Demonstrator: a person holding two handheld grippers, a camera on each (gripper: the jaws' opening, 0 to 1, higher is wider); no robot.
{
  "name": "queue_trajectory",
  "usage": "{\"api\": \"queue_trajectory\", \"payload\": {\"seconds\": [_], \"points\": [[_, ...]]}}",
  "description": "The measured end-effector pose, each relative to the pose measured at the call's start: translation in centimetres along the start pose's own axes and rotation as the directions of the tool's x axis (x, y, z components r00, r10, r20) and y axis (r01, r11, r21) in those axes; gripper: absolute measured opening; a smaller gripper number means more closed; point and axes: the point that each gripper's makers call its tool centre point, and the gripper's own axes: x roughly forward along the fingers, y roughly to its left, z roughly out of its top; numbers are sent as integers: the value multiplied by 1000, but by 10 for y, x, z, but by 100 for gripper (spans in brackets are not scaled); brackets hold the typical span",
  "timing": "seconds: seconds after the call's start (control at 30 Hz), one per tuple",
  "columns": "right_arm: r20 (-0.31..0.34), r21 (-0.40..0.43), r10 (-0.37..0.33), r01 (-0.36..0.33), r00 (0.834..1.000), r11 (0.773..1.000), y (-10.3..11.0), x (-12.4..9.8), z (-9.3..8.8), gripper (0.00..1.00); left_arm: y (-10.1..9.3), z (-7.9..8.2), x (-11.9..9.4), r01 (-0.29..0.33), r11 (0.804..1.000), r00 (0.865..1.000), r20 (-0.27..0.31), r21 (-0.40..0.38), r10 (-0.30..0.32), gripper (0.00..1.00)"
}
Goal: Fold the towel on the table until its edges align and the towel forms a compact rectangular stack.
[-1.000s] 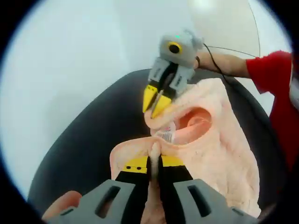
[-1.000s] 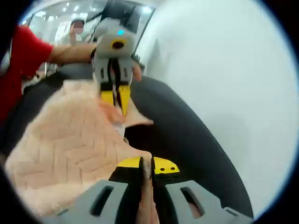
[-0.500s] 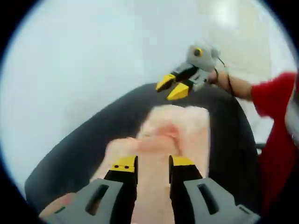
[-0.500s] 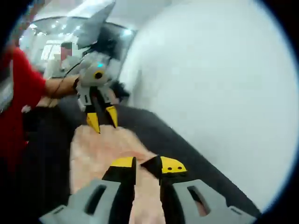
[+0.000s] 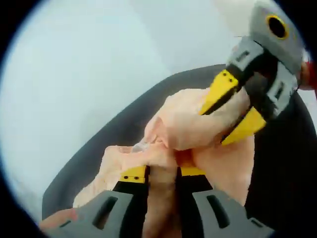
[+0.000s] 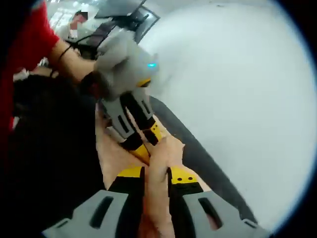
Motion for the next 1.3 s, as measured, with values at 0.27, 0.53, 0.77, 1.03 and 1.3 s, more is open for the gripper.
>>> {"api": "queue_trajectory", "payload": {"seconds": [0.27, 0.53, 0.77, 1.03, 1.3], "points": [[96, -35, 36, -33, 995, 999, -7, -9, 9, 2, -4, 10, -83, 214, 975, 977, -4, 53, -214, 2], [102, -130, 244, -231, 964, 964, 29, -26, 13, 2, -35, -20, -85, 287, 954, 956, -96, 86, -279, 4], [121, 25, 356, -361, 927, 932, 37, -29, 11, 22, -37, -13, -88, 341, 939, 940, -30, 30, -340, 53], [336, 511, 268, -414, 903, 753, -53, -25, 57, 19, 42, 29, -117, 374, 926, 922, 126, -53, -365, 37], [320, 624, 174, -345, 931, 701, -80, 17, 47, 1, 39, 2, -22, 525, 846, 847, -38, -93, -530, 22]]}}
